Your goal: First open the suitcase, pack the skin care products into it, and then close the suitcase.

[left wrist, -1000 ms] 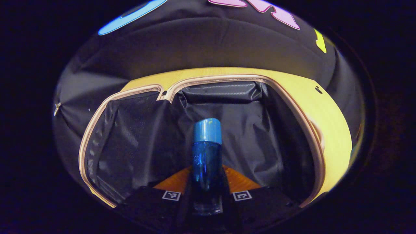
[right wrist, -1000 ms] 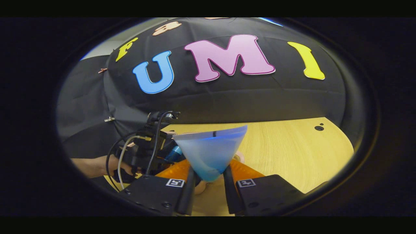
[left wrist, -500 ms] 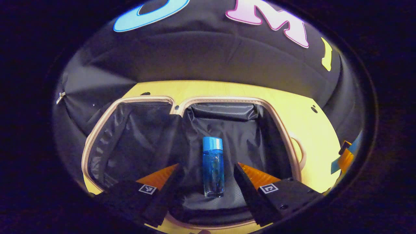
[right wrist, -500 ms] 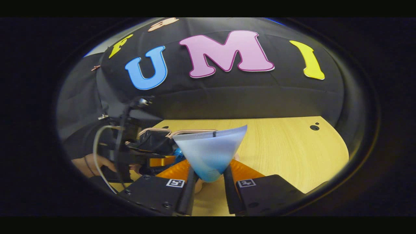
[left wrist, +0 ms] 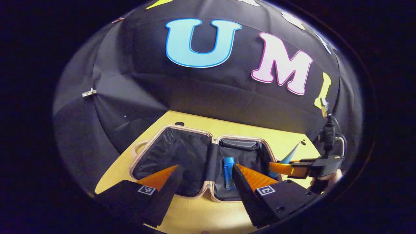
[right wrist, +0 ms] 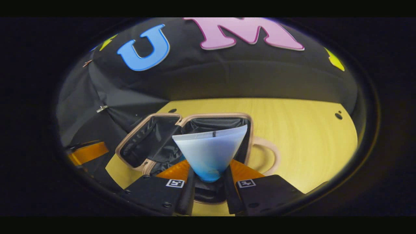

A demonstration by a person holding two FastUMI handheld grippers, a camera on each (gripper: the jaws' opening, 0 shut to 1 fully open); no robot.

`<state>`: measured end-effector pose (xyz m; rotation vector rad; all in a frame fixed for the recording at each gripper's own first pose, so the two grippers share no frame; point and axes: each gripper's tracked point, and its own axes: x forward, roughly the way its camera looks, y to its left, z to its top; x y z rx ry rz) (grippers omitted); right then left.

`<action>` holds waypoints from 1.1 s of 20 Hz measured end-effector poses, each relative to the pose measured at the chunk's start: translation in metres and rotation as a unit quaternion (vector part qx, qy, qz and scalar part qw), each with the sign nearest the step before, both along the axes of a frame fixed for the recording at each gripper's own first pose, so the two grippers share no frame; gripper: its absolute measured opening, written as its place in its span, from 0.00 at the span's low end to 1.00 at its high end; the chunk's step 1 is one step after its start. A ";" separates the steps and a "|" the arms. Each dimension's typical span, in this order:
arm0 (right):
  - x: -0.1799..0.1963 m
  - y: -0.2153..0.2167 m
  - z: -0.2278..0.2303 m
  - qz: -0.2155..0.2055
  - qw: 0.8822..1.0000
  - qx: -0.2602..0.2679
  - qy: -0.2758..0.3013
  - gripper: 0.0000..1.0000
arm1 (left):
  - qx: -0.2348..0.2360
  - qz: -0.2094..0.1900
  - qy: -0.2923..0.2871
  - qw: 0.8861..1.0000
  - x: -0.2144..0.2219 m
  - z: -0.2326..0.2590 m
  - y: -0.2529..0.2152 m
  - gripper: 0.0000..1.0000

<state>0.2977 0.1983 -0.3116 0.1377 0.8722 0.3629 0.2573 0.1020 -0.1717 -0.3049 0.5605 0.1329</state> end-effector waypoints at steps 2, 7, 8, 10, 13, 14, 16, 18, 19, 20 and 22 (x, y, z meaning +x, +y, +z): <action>-0.001 0.010 -0.013 0.007 1.000 -0.018 0.021 0.44 | -0.028 0.020 0.011 0.999 -0.016 -0.006 0.008 0.96; -0.008 0.025 -0.057 -0.019 0.993 -0.050 0.101 0.36 | -0.107 0.046 0.006 0.993 -0.032 -0.004 0.010 0.96; -0.006 0.024 -0.064 -0.028 0.992 -0.060 0.104 0.36 | -0.110 0.049 0.004 0.993 -0.032 -0.003 0.013 0.97; -0.004 0.028 -0.067 -0.037 0.992 -0.069 0.101 0.48 | -0.099 0.049 0.001 0.994 -0.034 0.002 0.019 0.96; 0.004 0.025 -0.062 -0.053 0.992 -0.077 0.086 0.42 | -0.082 0.053 0.005 0.995 -0.042 0.012 0.033 0.96; 0.006 0.026 -0.058 -0.058 0.992 -0.072 0.083 0.54 | -0.082 0.057 0.004 0.995 -0.042 0.012 0.037 0.96; 0.011 0.022 -0.051 -0.065 0.993 -0.071 0.072 0.80 | -0.086 0.066 -0.002 0.994 -0.041 0.016 0.044 0.97; 0.012 0.019 -0.035 -0.070 0.994 -0.063 0.060 0.80 | -0.079 0.075 -0.009 0.994 -0.041 0.020 0.053 0.96; 0.010 0.017 -0.023 -0.069 0.995 -0.056 0.048 0.81 | -0.072 0.078 -0.012 0.994 -0.038 0.019 0.060 0.97; 0.010 0.013 -0.008 -0.068 0.996 -0.051 0.031 0.97 | -0.061 0.080 -0.015 0.995 -0.036 0.018 0.070 0.96; 0.006 0.003 0.024 -0.065 0.997 -0.046 -0.006 0.98 | -0.032 0.091 -0.019 0.995 -0.025 0.015 0.100 0.96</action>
